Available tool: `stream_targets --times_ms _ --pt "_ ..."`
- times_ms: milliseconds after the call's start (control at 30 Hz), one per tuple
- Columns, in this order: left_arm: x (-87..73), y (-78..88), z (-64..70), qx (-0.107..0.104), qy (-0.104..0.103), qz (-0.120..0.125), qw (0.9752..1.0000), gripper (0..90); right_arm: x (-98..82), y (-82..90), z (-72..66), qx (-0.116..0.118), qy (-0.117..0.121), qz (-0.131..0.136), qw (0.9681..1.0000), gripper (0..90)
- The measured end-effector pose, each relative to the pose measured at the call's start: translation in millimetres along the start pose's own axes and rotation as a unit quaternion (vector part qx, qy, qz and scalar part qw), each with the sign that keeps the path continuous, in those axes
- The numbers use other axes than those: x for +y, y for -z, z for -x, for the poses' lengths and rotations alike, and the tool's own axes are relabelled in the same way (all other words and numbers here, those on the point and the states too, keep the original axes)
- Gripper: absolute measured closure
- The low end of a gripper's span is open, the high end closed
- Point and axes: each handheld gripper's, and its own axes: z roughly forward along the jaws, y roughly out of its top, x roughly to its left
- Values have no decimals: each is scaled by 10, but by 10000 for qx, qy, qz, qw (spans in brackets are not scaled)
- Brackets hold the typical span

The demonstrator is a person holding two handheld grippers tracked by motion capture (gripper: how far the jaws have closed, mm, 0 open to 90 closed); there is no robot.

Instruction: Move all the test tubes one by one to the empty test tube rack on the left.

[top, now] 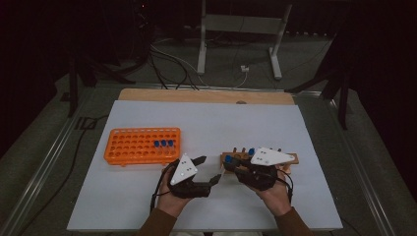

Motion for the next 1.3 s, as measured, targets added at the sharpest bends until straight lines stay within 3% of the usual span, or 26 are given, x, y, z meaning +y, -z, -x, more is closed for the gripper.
stream_targets --times_ms 267,533,800,1100,1300 --pt "1 -54 82 -121 -138 -86 9998 603 -1 -46 -66 135 33 -52 9999 772" --pt "-4 -52 81 -202 -186 -105 9996 774 -6 -65 -88 194 63 -75 9998 772" --pt "-5 -42 68 -216 -195 -102 9995 785 -5 -62 -81 249 47 -59 9997 756" --pt "-36 -18 -8 -144 -39 -88 9999 786 31 15 -29 381 -29 148 9992 497" --pt "-36 57 -97 -25 53 -7 10000 786 40 83 27 229 -119 259 9993 323"
